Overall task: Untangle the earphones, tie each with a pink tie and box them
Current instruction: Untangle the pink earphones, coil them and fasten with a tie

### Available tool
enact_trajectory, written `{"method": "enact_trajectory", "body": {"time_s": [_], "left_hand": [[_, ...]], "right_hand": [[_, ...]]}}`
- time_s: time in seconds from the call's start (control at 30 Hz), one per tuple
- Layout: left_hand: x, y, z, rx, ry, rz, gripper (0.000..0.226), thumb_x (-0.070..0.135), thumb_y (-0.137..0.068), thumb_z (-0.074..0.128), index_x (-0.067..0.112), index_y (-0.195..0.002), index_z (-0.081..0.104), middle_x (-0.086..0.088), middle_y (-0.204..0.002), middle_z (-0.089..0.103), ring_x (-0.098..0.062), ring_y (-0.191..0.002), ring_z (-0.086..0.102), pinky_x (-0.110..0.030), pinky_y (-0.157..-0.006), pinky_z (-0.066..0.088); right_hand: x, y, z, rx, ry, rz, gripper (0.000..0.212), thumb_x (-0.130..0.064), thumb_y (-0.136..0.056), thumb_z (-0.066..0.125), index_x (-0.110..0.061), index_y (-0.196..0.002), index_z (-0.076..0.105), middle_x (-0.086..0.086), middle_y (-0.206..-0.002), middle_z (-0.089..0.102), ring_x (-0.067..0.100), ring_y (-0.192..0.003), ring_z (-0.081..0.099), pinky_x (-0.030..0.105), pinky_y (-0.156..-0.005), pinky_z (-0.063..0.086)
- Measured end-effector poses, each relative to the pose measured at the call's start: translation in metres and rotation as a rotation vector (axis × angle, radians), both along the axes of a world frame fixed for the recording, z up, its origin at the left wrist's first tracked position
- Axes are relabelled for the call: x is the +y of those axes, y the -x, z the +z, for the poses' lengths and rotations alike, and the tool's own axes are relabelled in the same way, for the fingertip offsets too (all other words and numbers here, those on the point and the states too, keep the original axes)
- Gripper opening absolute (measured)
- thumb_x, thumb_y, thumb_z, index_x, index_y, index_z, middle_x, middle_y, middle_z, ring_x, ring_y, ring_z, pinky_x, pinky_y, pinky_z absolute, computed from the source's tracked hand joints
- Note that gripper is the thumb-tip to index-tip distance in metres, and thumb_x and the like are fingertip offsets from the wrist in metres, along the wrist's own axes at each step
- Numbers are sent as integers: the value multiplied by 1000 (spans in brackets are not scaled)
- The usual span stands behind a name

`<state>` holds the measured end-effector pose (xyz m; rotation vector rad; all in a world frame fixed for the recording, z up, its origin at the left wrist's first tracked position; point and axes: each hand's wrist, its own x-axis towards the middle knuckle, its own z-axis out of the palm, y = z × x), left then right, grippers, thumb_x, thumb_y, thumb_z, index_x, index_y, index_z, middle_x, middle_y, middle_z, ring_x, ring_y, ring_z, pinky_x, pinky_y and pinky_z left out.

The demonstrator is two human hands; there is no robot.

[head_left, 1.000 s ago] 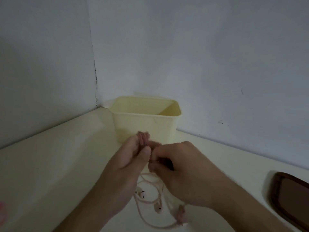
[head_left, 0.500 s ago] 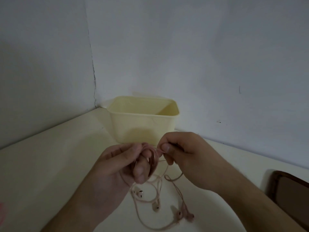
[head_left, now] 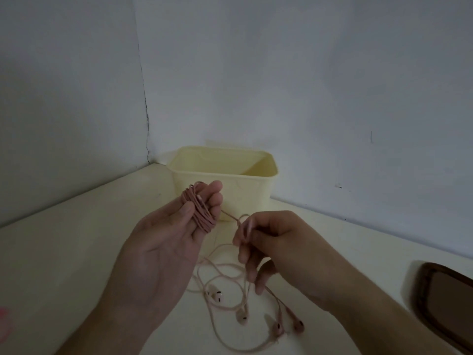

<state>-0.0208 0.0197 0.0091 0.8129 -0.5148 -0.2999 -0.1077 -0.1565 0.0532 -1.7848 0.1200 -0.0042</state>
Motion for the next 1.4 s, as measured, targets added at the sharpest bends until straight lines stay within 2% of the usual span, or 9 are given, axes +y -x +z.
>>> {"method": "enact_trajectory", "body": {"time_s": [0.07,0.23,0.43,0.67,0.8,0.93,1.2,1.3,1.4], "left_hand": [[3,-5,-3,-2,-32,53,58,18,-96,62,-4,-148,49,-21,-149,57,-34,-142,53,-50,-121,37],[0,-3,7,8,23,132,70,30,-71,85,-3,-130,65,-19,-137,67,-29,-130,64,-37,-109,52],[1,-10,3,79,63,195,40,1,-81,59,-11,-119,64,-24,-126,72,-34,-124,67,-39,-110,51],[-5,-6,4,147,20,180,37,11,-78,71,-8,-110,68,-23,-121,73,-29,-113,71,-37,-106,53],[4,-17,2,271,94,126,22,15,-87,72,2,-104,68,-9,-100,69,-19,-92,68,-25,-84,61],[3,-17,0,253,-45,161,18,20,-98,60,4,-94,68,2,-69,50,-10,-60,49,-19,-54,46],[-3,-4,7,146,-120,203,21,18,-91,63,-3,-90,66,-2,-62,43,-13,-56,40,-18,-49,38],[-2,-3,7,134,-119,177,18,16,-93,62,2,-84,68,-3,-63,42,-13,-56,39,-19,-52,37],[-2,1,7,81,-150,117,20,16,-93,61,1,-84,69,-4,-63,39,-14,-55,38,-21,-53,35]], "right_hand": [[-2,-1,-1,8,116,-4,31,-3,-110,43,0,-94,69,9,-66,62,20,-50,53,30,-47,48],[-7,0,6,-1,337,94,30,-11,-107,52,-10,-84,71,-6,-57,53,12,-53,44,24,-58,38],[-24,10,32,-166,57,54,21,-16,-85,48,-8,-67,56,5,-61,32,20,-53,34,39,-55,48],[-36,17,43,-247,-12,10,30,-18,-94,49,-9,-66,43,9,-66,24,26,-59,26,36,-53,43],[-33,19,41,-185,245,6,53,-33,-103,57,-18,-61,29,5,-63,23,26,-57,19,37,-53,24],[-25,19,42,-180,407,-122,59,-45,-101,65,-14,-61,34,6,-59,30,22,-53,28,30,-54,34],[-51,6,27,-1,740,-464,42,-30,-101,58,-1,-72,54,0,-55,51,15,-50,47,31,-56,44],[-48,6,19,161,1023,-488,24,-24,-96,51,-13,-81,67,1,-73,68,17,-62,62,32,-63,56],[-35,4,12,97,1140,-396,28,-17,-92,49,-20,-110,70,1,-115,66,21,-105,64,39,-93,57]]}}
